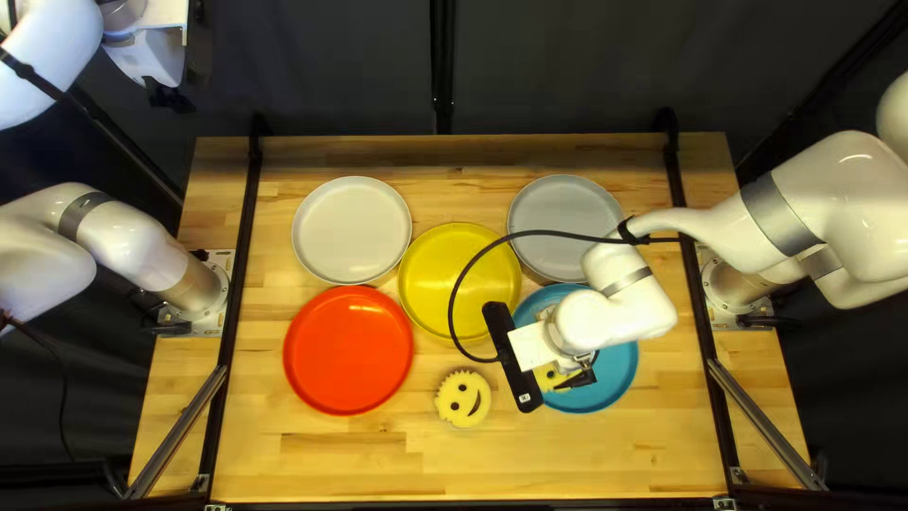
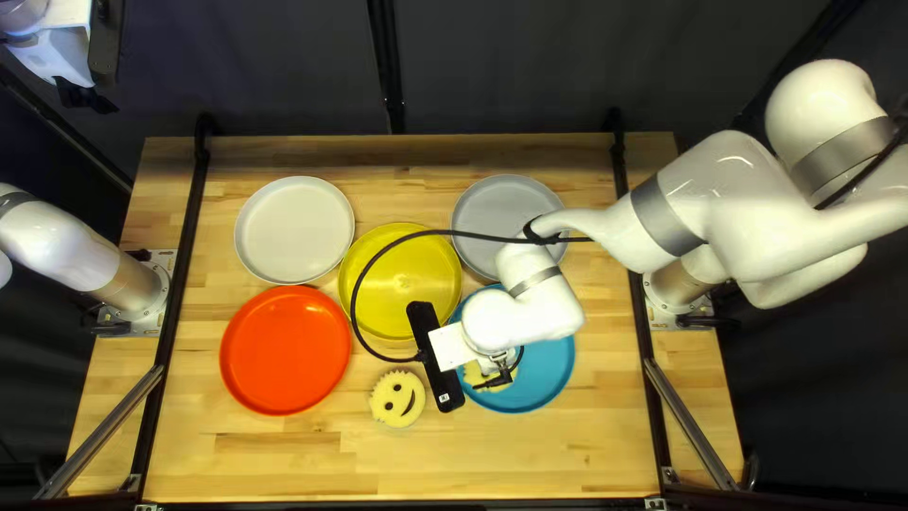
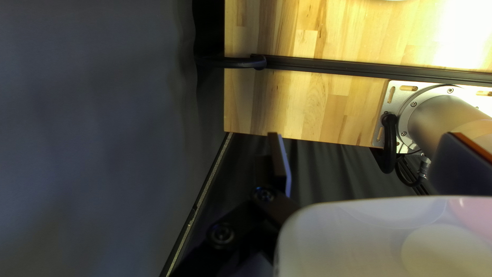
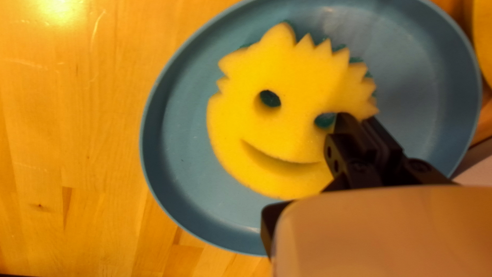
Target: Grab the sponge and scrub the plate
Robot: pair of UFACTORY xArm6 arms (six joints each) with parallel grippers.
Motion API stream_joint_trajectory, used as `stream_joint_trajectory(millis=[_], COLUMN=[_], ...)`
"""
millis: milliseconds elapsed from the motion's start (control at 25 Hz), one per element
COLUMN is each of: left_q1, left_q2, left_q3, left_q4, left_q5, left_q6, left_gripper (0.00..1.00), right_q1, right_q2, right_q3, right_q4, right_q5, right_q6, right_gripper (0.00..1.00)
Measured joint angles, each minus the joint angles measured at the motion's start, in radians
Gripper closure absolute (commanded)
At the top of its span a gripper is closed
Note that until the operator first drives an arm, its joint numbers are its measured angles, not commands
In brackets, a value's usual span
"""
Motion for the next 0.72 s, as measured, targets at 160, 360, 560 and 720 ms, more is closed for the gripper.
stream_joint_trajectory(millis=[160,360,560,720], left_q1=[0.0,0.0,0.0,0.0], left_q2=[0.0,0.0,0.0,0.0], left_q3=[0.0,0.0,0.0,0.0], left_q4=[0.0,0.0,0.0,0.0], left_q5=[0.0,0.0,0.0,0.0], left_q6=[0.0,0.0,0.0,0.0], left_gripper=[0.0,0.0,0.0,0.0], right_q1=[-0.073,-0.171,-0.246,-0.229], right_q2=[-0.03,-0.07,-0.1,-0.114], right_q3=[0.043,0.09,0.13,0.142], right_q4=[0.0,0.007,0.007,-0.004], right_q5=[-0.014,-0.026,-0.04,-0.042], right_q6=[-0.052,-0.128,-0.186,-0.168], right_gripper=[1.0,1.0,1.0,1.0])
